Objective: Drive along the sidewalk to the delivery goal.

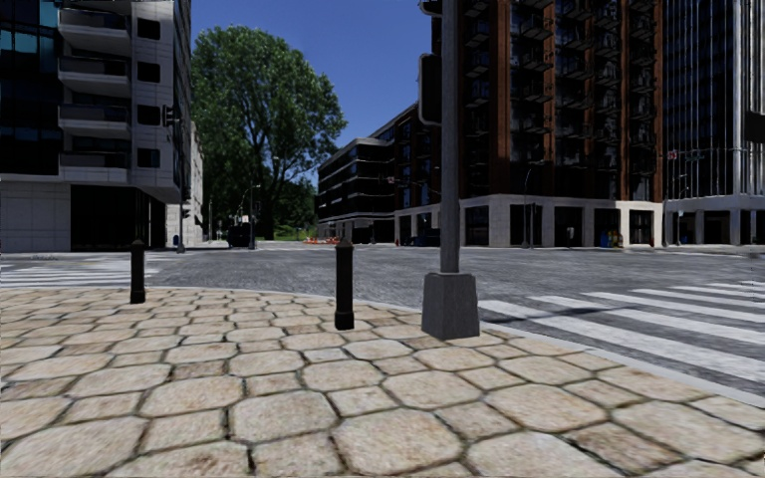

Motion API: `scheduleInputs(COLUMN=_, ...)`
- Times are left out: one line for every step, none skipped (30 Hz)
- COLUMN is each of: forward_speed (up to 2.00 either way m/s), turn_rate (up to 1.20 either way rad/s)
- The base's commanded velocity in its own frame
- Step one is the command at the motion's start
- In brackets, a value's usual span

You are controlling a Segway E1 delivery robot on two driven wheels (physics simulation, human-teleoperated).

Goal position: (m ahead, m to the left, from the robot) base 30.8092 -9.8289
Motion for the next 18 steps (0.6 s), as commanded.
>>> scheduleInputs(forward_speed=1.76, turn_rate=-0.7)
scheduleInputs(forward_speed=1.76, turn_rate=-0.7)
scheduleInputs(forward_speed=1.76, turn_rate=-0.7)
scheduleInputs(forward_speed=1.76, turn_rate=-0.7)
scheduleInputs(forward_speed=1.76, turn_rate=-0.7)
scheduleInputs(forward_speed=1.76, turn_rate=-0.7)
scheduleInputs(forward_speed=1.76, turn_rate=-0.7)
scheduleInputs(forward_speed=1.76, turn_rate=-0.7)
scheduleInputs(forward_speed=1.76, turn_rate=-0.71)
scheduleInputs(forward_speed=1.76, turn_rate=-0.71)
scheduleInputs(forward_speed=1.76, turn_rate=-0.71)
scheduleInputs(forward_speed=1.76, turn_rate=-0.71)
scheduleInputs(forward_speed=1.76, turn_rate=-0.71)
scheduleInputs(forward_speed=1.76, turn_rate=-0.71)
scheduleInputs(forward_speed=1.76, turn_rate=-0.73)
scheduleInputs(forward_speed=1.76, turn_rate=-0.81)
scheduleInputs(forward_speed=1.76, turn_rate=-0.83)
scheduleInputs(forward_speed=1.76, turn_rate=-0.83)
